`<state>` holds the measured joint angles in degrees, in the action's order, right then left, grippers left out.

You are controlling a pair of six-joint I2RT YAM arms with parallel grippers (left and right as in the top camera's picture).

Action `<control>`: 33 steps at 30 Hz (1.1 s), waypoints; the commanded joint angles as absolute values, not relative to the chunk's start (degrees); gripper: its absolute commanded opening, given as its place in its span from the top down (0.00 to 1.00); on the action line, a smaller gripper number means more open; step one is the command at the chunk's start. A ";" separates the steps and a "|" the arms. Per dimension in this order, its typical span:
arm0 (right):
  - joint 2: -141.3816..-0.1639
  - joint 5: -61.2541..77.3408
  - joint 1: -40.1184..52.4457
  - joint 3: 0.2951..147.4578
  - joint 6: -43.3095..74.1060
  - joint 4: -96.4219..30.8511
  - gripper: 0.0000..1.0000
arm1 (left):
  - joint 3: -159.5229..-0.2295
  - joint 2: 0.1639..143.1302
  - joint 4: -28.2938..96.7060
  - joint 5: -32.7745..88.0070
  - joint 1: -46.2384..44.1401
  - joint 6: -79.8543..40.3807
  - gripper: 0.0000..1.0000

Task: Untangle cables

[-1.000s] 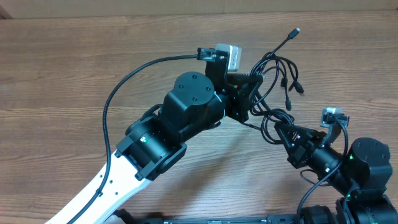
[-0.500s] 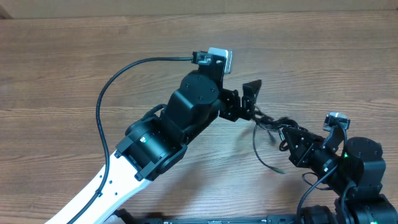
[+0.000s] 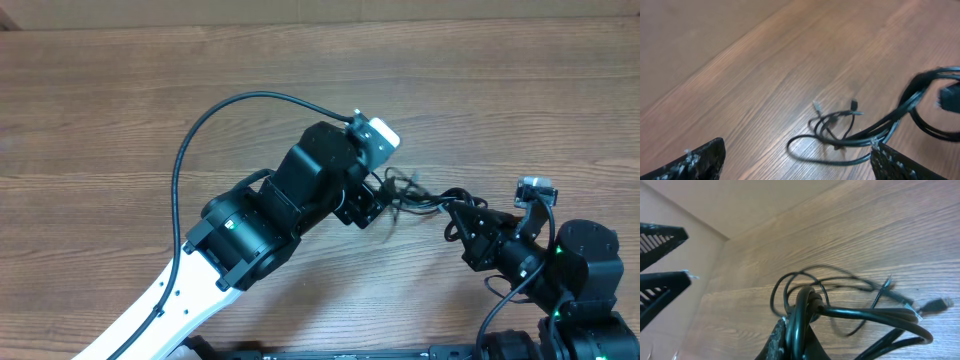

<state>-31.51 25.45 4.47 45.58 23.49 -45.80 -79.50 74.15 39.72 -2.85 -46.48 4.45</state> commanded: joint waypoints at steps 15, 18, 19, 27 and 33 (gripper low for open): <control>-31.20 34.50 4.10 45.71 27.44 -39.59 0.96 | -80.79 73.78 43.77 19.09 -46.41 24.01 0.00; -31.20 34.83 4.10 45.71 36.51 -37.54 0.96 | -80.79 73.78 44.25 19.11 -46.41 23.79 0.00; -31.20 34.85 4.10 45.71 39.64 -36.60 0.96 | -80.79 73.78 44.25 19.11 -46.41 23.33 0.00; -31.22 29.10 4.10 45.71 65.69 -23.90 0.96 | -80.79 73.78 41.17 23.22 -46.44 17.56 0.00; -31.27 27.05 4.10 45.71 85.93 -22.94 0.96 | -80.79 73.78 35.24 25.12 -46.44 17.58 0.00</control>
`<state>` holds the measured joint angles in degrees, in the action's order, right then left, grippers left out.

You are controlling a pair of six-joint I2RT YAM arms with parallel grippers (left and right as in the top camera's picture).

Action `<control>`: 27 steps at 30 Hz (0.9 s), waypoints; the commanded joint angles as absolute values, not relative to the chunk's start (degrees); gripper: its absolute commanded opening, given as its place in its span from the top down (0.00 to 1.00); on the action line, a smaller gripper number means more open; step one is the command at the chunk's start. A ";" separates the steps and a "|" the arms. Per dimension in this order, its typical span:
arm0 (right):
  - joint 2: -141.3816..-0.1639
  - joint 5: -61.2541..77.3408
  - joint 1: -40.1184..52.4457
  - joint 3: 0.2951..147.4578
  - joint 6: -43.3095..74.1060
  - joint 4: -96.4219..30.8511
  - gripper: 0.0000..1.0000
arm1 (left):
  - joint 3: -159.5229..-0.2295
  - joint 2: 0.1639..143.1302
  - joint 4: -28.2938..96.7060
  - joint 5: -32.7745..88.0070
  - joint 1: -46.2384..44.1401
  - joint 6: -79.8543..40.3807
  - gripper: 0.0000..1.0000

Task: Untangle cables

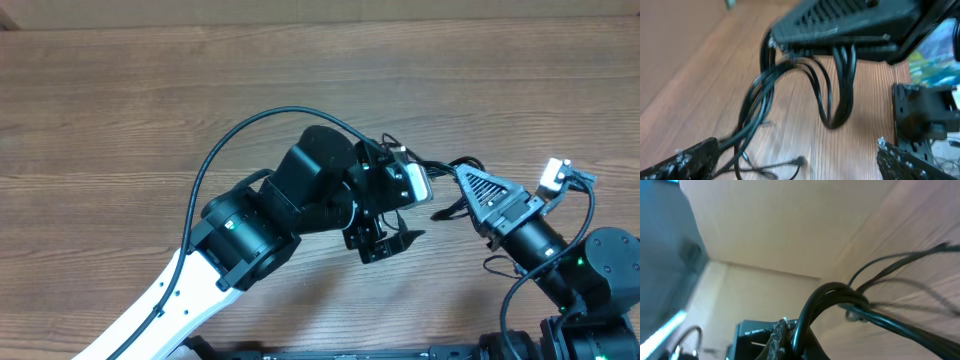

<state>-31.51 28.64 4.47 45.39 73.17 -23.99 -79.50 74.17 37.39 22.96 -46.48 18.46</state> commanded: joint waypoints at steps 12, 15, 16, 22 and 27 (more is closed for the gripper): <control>-31.27 30.98 4.10 45.71 96.07 -17.15 0.96 | -80.79 76.95 30.22 33.12 -46.54 22.68 0.00; -31.27 32.16 4.10 45.71 96.05 -17.17 0.96 | -80.79 79.48 28.27 34.89 -46.54 22.70 0.00; -31.27 32.18 4.10 45.71 96.03 -17.17 0.96 | -80.79 79.85 27.66 35.79 -46.54 22.72 0.00; -31.27 32.08 4.10 45.71 95.98 -17.43 0.96 | -80.79 80.64 25.02 37.06 -46.54 22.70 0.96; -31.27 32.05 4.10 45.71 95.48 -18.76 0.96 | -80.79 80.64 25.08 38.61 -46.54 22.65 0.96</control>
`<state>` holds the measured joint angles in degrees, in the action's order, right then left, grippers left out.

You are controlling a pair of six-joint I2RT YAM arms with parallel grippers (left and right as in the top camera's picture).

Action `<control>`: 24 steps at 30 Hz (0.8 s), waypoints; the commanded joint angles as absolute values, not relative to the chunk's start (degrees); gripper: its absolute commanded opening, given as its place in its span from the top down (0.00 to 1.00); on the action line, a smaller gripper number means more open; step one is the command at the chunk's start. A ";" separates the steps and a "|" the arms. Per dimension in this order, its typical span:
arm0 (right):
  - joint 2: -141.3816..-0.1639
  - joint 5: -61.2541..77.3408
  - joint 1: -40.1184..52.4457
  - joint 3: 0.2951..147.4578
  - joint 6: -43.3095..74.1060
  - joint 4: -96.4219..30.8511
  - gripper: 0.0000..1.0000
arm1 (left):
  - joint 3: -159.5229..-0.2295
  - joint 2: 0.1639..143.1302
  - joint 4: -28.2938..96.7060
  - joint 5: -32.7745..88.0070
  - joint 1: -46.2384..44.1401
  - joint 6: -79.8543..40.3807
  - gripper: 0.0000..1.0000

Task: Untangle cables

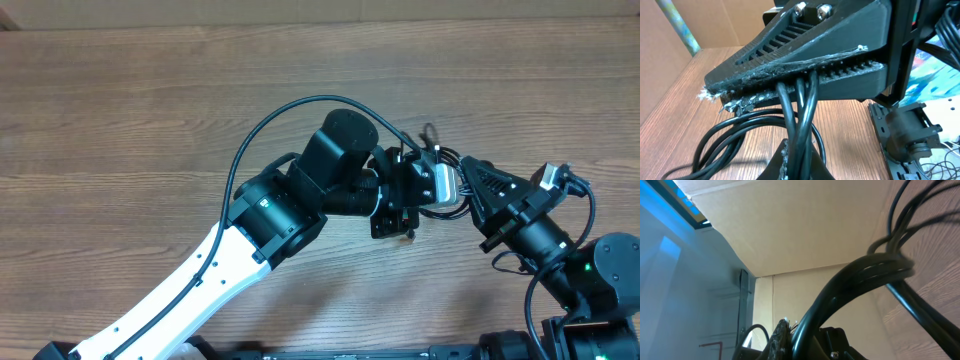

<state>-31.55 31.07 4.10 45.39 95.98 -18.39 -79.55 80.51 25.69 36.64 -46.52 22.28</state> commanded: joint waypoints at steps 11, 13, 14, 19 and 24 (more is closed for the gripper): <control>-31.27 25.45 4.10 45.71 72.42 -24.77 0.00 | -80.79 80.44 25.63 26.41 -44.42 2.66 0.96; -31.27 25.47 4.10 45.71 68.36 -26.55 0.00 | -80.79 80.44 25.82 26.68 -43.75 1.21 0.96; -31.27 25.41 4.10 45.71 66.87 -27.22 0.00 | -80.79 80.44 26.00 26.72 -43.48 1.04 0.96; -31.27 22.65 4.10 45.71 56.64 -30.37 0.00 | -80.79 80.44 27.29 27.16 -43.13 1.02 0.96; -31.27 21.17 4.10 45.71 45.41 -30.65 0.00 | -80.82 80.44 26.24 34.74 -43.16 1.30 0.96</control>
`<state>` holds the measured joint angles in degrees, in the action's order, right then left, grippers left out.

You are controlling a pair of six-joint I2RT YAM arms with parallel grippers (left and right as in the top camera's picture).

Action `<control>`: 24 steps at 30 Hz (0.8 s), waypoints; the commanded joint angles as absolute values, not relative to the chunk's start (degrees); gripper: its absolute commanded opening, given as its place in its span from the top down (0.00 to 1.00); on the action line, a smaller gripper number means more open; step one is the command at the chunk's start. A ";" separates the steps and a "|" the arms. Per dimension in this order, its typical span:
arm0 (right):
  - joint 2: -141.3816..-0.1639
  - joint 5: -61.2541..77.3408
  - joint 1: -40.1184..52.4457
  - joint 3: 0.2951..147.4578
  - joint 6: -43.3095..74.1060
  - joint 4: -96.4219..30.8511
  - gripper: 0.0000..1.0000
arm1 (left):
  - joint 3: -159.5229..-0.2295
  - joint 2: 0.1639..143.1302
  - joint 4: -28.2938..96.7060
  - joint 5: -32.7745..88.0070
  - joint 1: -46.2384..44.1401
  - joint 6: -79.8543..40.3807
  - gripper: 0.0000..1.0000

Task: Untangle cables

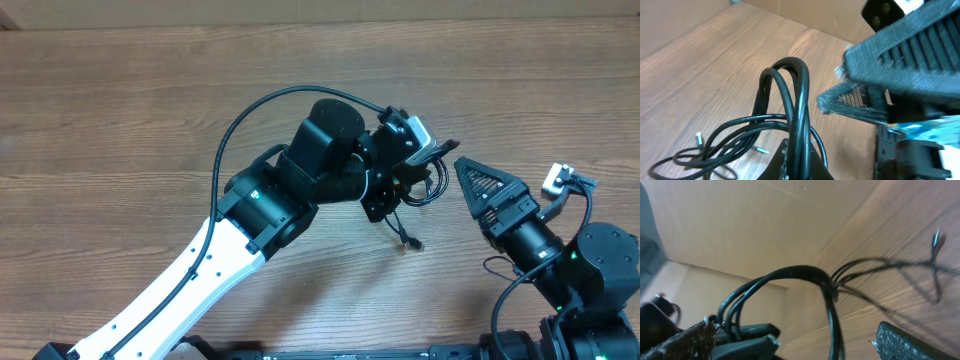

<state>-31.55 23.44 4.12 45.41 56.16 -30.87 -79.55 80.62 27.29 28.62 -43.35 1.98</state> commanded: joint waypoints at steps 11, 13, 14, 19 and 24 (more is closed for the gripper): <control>-31.27 12.78 4.10 45.71 41.43 -34.15 0.00 | -80.82 80.44 23.11 49.19 -43.16 1.30 0.96; -31.27 12.78 4.10 45.71 41.43 -34.17 0.00 | -80.82 80.44 23.14 49.41 -43.20 1.30 0.96; -31.27 12.71 4.10 45.71 41.43 -34.17 0.00 | -80.82 80.44 23.11 49.95 -43.20 1.30 0.96; -31.33 12.62 4.10 45.71 40.16 -34.15 0.00 | -80.82 80.44 20.71 57.65 -43.24 1.26 0.96; -33.85 9.45 4.10 45.71 39.99 -34.00 0.00 | -80.82 80.44 17.91 62.37 -45.34 1.06 0.96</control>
<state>-31.90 13.89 4.19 45.41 40.40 -34.26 -79.55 80.68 18.65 55.75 -43.55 1.37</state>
